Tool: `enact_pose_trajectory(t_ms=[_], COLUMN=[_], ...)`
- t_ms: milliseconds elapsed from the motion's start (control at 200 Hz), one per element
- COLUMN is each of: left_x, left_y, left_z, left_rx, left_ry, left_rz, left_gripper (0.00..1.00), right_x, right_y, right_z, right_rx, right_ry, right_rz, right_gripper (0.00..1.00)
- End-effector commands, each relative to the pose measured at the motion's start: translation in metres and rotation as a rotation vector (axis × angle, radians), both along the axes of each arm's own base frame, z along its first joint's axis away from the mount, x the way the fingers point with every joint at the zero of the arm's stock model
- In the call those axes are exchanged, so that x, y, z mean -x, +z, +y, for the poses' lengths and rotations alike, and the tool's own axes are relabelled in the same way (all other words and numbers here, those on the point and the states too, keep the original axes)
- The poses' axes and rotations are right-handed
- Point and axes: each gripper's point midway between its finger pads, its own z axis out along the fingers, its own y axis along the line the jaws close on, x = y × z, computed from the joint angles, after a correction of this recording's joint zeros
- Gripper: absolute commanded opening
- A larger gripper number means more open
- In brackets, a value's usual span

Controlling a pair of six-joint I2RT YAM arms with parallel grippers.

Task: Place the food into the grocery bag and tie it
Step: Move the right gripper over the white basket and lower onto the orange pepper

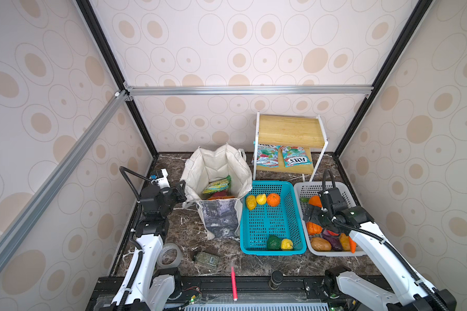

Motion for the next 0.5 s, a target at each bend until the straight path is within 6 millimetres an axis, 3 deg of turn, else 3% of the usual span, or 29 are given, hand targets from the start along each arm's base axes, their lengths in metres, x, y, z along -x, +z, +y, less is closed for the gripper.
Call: enact_pose_trajectory(t_ms=[0,205,345,495], left_x=[0.001,0.002,0.001,0.001], left_y=[0.013,0.013,0.012,0.012], left_z=[-0.001,-0.001,-0.002,-0.002], left_rx=[-0.007,-0.006,0.0,0.002], left_ry=[-0.015,-0.013,-0.017,-0.015], left_rz=[-0.047,-0.049,-0.049,-0.049], left_gripper=[0.0,0.0,0.0,0.0], right_x=[0.008,0.007,-0.002,-0.01], right_y=[-0.014,-0.037,-0.047,-0.054], right_z=[-0.012,-0.023,-0.019,-0.012], right_rx=[0.001,-0.081,-0.138,-0.18], right_ry=[-0.08,-0.172,-0.173,-0.173], right_rz=[0.019,0.039,0.014,0.001], right_gripper=[0.98,0.94,0.83,0.84])
